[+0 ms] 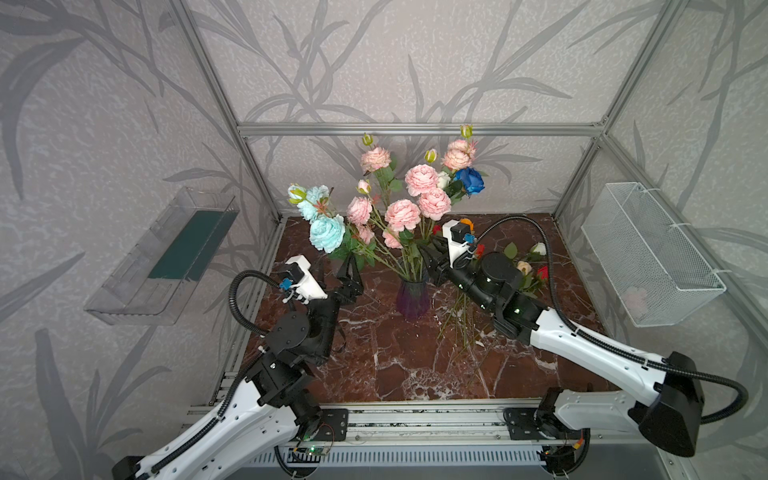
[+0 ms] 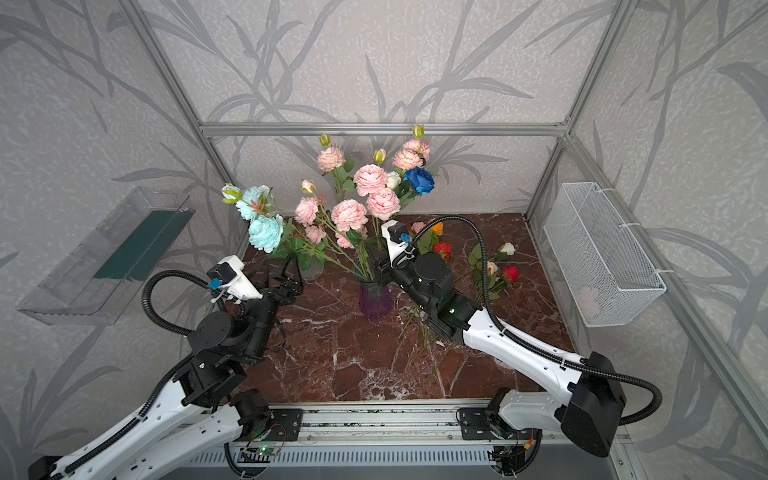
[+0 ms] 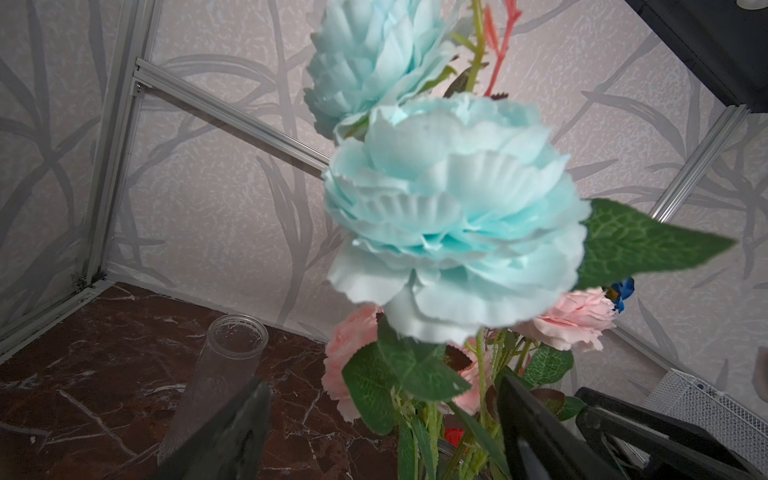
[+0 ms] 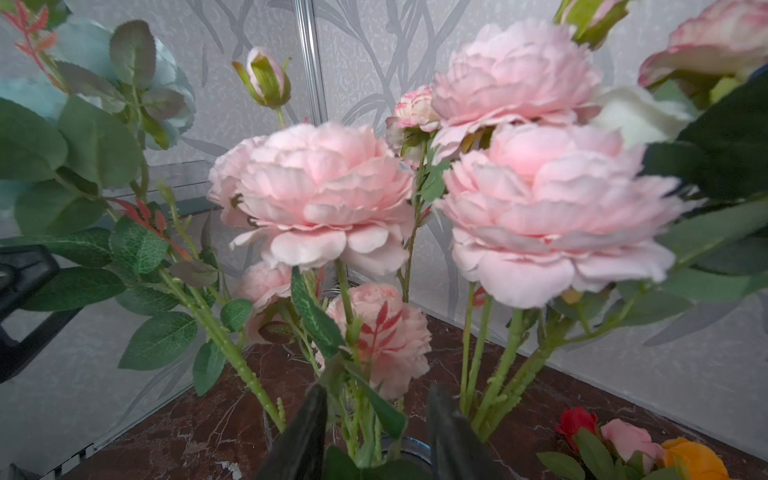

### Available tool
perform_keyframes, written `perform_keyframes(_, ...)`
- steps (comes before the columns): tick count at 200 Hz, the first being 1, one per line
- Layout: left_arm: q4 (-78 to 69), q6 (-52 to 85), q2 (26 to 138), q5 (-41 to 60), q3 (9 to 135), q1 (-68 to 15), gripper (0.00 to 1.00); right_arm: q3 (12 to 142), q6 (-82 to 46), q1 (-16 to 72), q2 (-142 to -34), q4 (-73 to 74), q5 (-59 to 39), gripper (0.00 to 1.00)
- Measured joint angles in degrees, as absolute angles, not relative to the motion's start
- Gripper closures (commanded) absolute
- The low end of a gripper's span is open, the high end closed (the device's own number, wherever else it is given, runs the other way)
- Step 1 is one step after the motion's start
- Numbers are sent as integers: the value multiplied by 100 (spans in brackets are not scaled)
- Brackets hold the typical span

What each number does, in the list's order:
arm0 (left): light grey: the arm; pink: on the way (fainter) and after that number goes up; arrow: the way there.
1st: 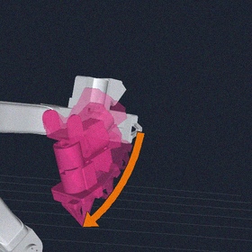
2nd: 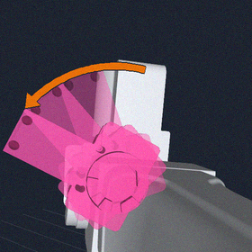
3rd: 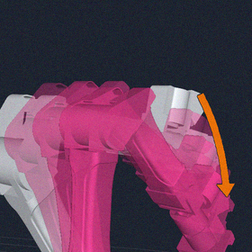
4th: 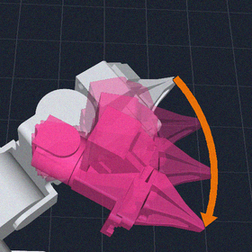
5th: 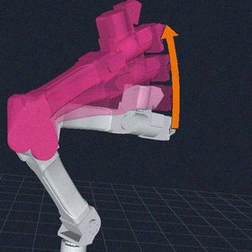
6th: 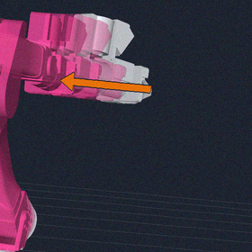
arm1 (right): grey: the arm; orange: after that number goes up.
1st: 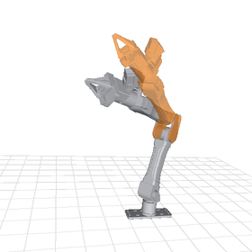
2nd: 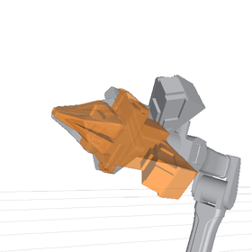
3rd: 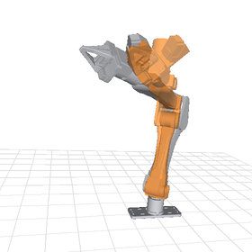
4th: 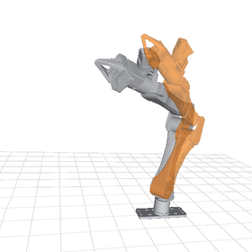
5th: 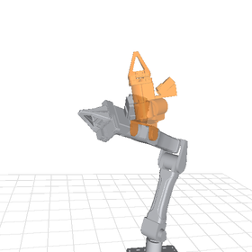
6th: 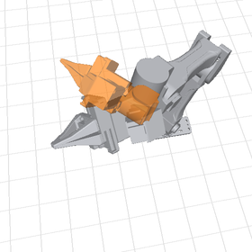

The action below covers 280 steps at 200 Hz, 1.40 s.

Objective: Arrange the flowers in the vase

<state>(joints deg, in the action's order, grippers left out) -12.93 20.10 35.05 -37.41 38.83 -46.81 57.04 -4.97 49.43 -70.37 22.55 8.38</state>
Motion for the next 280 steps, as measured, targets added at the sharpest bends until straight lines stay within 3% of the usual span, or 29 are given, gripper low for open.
perform_keyframes(119, -1138, 1861, 3465, -3697, 3913, -4672, 17, 4825, -628, 5196, -5321, 1415, 1518, 47)
perform_keyframes(172, 226, 2298, 2510, -3522, 4125, -4676, 26, 4368, -945, 5037, -4880, 937, 1817, 43)
perform_keyframes(203, 1181, 2735, 1605, -3529, 4108, -4674, 28, 4171, -1487, 4635, -4882, 709, 1557, 43)
perform_keyframes(230, 1822, 3144, 1479, -3424, 3881, -4676, 31, 3868, -2049, 4375, -5006, 620, 1205, 44)
perform_keyframes(280, 1634, 3824, 2499, -2488, 2375, -4703, 40, 3199, -3299, 3765, -5837, 829, -12, 66)
